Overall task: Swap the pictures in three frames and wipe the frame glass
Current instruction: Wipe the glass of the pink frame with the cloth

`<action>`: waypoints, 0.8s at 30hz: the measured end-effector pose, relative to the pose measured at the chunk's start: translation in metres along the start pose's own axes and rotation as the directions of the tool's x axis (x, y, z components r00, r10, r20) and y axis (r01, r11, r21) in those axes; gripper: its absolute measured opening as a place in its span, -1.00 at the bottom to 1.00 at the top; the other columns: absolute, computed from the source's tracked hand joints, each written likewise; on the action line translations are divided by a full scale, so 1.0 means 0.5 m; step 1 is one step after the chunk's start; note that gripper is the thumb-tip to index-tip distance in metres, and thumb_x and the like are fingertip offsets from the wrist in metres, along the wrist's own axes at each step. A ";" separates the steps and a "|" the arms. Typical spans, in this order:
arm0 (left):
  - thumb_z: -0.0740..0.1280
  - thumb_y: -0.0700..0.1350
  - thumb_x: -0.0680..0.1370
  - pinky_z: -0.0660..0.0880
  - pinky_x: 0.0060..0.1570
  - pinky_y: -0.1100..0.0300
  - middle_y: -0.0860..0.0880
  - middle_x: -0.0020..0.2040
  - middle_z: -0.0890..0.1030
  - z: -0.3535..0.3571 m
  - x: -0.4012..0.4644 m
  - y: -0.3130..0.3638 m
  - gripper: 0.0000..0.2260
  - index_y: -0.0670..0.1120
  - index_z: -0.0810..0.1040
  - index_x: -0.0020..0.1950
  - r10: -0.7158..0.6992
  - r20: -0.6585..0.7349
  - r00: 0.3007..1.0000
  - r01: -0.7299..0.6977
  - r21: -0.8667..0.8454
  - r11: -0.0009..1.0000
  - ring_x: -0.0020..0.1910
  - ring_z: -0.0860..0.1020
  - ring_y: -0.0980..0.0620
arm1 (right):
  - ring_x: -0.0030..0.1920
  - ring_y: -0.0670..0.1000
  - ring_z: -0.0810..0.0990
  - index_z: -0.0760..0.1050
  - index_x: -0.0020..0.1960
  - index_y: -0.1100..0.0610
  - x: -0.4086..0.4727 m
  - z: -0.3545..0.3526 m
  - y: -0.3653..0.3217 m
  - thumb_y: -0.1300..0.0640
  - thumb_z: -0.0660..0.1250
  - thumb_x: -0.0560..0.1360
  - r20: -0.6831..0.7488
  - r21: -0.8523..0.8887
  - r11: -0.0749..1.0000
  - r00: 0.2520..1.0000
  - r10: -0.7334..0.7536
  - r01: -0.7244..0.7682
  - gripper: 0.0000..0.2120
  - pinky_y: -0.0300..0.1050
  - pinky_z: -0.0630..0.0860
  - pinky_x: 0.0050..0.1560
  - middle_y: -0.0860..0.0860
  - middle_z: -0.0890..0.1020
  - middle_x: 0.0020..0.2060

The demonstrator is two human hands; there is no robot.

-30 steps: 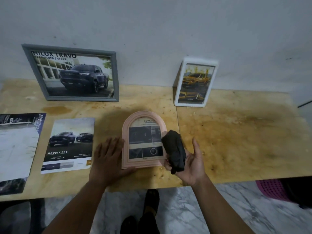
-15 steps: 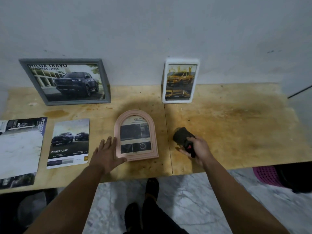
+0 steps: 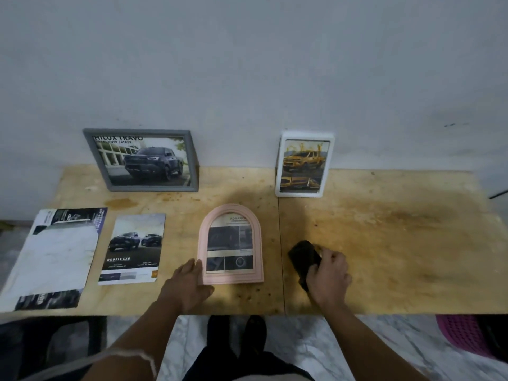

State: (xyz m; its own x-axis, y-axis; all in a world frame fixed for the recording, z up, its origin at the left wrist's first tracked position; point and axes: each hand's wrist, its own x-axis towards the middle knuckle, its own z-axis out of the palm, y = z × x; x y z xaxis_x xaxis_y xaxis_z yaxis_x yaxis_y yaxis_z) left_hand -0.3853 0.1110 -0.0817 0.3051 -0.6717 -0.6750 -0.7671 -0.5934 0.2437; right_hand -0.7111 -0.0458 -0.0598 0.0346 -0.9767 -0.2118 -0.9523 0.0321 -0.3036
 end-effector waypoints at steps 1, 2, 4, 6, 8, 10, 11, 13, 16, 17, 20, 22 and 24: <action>0.35 0.33 0.52 0.28 0.54 -0.09 -0.07 0.69 0.05 -0.006 0.000 0.000 -0.11 -0.03 0.05 0.69 0.006 -0.014 1.000 -0.007 -0.013 1.000 0.63 0.14 -0.17 | 0.21 0.19 0.44 0.43 0.37 0.02 0.000 0.001 -0.015 0.14 0.35 0.50 -0.007 -0.015 0.999 0.999 -0.049 0.049 -0.56 0.18 0.43 0.11 0.13 0.43 0.23; 0.37 0.32 0.52 0.31 0.52 -0.05 -0.07 0.68 0.10 -0.016 0.000 0.003 -0.12 -0.02 0.08 0.68 0.013 -0.024 1.000 -0.013 -0.024 1.000 0.60 0.20 -0.16 | 0.20 0.17 0.44 0.45 0.36 0.03 0.001 0.003 -0.031 0.18 0.35 0.48 0.017 -0.005 0.997 0.997 -0.073 0.073 -0.55 0.15 0.44 0.11 0.11 0.43 0.23; 0.39 0.28 0.53 0.37 0.45 0.05 -0.08 0.63 0.23 -0.032 0.004 0.015 -0.15 -0.05 0.14 0.67 0.017 -0.036 0.999 -0.019 -0.083 0.996 0.52 0.35 -0.14 | 0.24 0.13 0.46 0.47 0.36 0.04 0.007 0.012 -0.066 0.16 0.30 0.51 0.099 0.077 0.991 0.988 -0.120 0.112 -0.59 0.11 0.50 0.18 0.08 0.45 0.27; 0.41 0.28 0.51 0.44 0.33 0.11 -0.08 0.51 0.41 -0.048 0.010 0.025 -0.20 -0.07 0.25 0.62 0.000 -0.026 1.000 -0.005 -0.193 0.981 0.39 0.49 -0.10 | 0.25 0.10 0.51 0.47 0.34 0.06 0.008 0.006 -0.109 0.12 0.26 0.56 0.271 0.246 0.963 0.946 -0.180 0.112 -0.65 0.01 0.52 0.22 0.04 0.48 0.24; 0.41 0.39 0.40 0.55 0.25 0.06 -0.02 0.36 0.59 -0.049 0.031 0.015 -0.24 0.01 0.43 0.48 -0.025 -0.009 1.000 0.021 -0.306 0.952 0.21 0.59 -0.04 | 0.27 0.04 0.51 0.45 0.34 0.08 0.007 0.000 -0.153 0.13 0.31 0.60 0.447 0.398 0.917 0.866 -0.223 0.031 -0.68 -0.13 0.46 0.23 -0.03 0.49 0.18; 0.45 0.37 0.38 0.62 0.12 0.03 0.01 0.21 0.67 -0.041 0.058 -0.001 -0.34 0.02 0.52 0.35 -0.032 -0.021 0.999 0.020 -0.415 0.910 0.09 0.63 0.01 | 0.33 0.05 0.48 0.39 0.42 0.11 0.013 0.000 -0.193 0.13 0.33 0.61 0.572 0.425 0.903 0.791 -0.218 -0.059 -0.60 -0.19 0.40 0.21 0.01 0.51 0.28; 0.49 0.29 0.42 0.62 0.05 0.09 0.01 0.17 0.68 -0.045 0.058 0.003 -0.43 0.02 0.54 0.32 -0.028 -0.025 0.999 0.014 -0.460 0.888 0.06 0.63 0.01 | 0.35 0.06 0.48 0.38 0.44 0.11 0.017 0.005 -0.207 0.14 0.32 0.62 0.613 0.419 0.901 0.766 -0.194 -0.108 -0.59 -0.20 0.42 0.18 0.04 0.51 0.32; 0.52 0.12 0.50 0.56 -0.06 0.20 0.00 0.12 0.69 -0.062 0.048 0.024 -0.56 0.01 0.57 0.31 -0.026 -0.045 0.999 -0.004 -0.549 0.836 0.03 0.64 0.03 | 0.22 0.00 0.54 0.45 0.28 0.05 0.024 0.022 -0.226 0.15 0.31 0.62 0.659 0.426 0.886 0.733 -0.166 -0.183 -0.76 -0.26 0.49 0.00 0.00 0.55 0.23; 0.52 0.00 0.53 0.51 -0.15 0.30 -0.01 0.09 0.70 -0.070 0.057 0.033 -0.64 -0.02 0.59 0.29 -0.069 -0.018 0.997 0.041 -0.649 0.760 0.01 0.65 0.04 | 0.14 -0.03 0.59 0.52 0.22 0.08 0.042 0.056 -0.235 0.14 0.34 0.60 0.678 0.436 0.873 0.717 -0.160 -0.218 -0.80 -0.23 0.59 -0.03 -0.03 0.60 0.16; 0.52 -0.02 0.54 0.51 -0.16 0.31 -0.03 0.08 0.71 -0.070 0.064 0.032 -0.65 -0.06 0.60 0.29 -0.083 -0.012 0.997 0.053 -0.668 0.742 0.00 0.66 0.04 | 0.13 -0.05 0.55 0.48 0.29 0.07 0.044 0.061 -0.240 0.13 0.34 0.60 0.678 0.427 0.878 0.719 -0.152 -0.216 -0.73 -0.30 0.54 -0.11 -0.04 0.57 0.16; 0.51 -0.02 0.54 0.58 -0.10 0.27 -0.07 0.10 0.71 -0.066 0.084 0.023 -0.63 -0.11 0.61 0.31 -0.088 0.007 0.996 0.068 -0.689 0.721 -0.01 0.67 0.03 | 0.11 -0.08 0.50 0.40 0.39 0.08 0.051 0.072 -0.243 0.10 0.38 0.58 0.656 0.393 0.895 0.746 -0.113 -0.210 -0.59 -0.38 0.41 -0.22 0.01 0.56 0.25; 0.53 0.12 0.48 0.66 0.01 0.11 -0.09 0.12 0.69 -0.062 0.096 0.017 -0.53 -0.08 0.61 0.29 -0.099 0.024 0.995 0.088 -0.685 0.723 0.02 0.68 -0.02 | 0.11 -0.06 0.53 0.39 0.40 0.12 0.060 0.083 -0.239 0.10 0.42 0.55 0.642 0.396 0.894 0.760 -0.106 -0.210 -0.54 -0.36 0.45 -0.18 0.01 0.57 0.23; 0.50 0.32 0.32 0.68 0.06 0.00 -0.07 0.12 0.68 -0.034 0.135 -0.007 -0.38 -0.02 0.61 0.23 -0.106 0.021 0.994 0.091 -0.686 0.722 0.04 0.67 -0.04 | 0.10 -0.04 0.55 0.41 0.36 0.13 0.066 0.084 -0.241 0.14 0.44 0.53 0.653 0.398 0.886 0.752 -0.091 -0.239 -0.56 -0.34 0.47 -0.17 -0.01 0.57 0.16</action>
State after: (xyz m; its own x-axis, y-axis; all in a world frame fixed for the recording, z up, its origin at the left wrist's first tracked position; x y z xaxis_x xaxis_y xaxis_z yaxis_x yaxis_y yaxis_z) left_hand -0.3525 0.0601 -0.1163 0.3729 -0.5957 -0.7114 -0.1392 -0.7939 0.5919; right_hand -0.5825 -0.0729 -0.0693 0.3102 -0.5991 -0.7381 -0.7307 0.3464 -0.5883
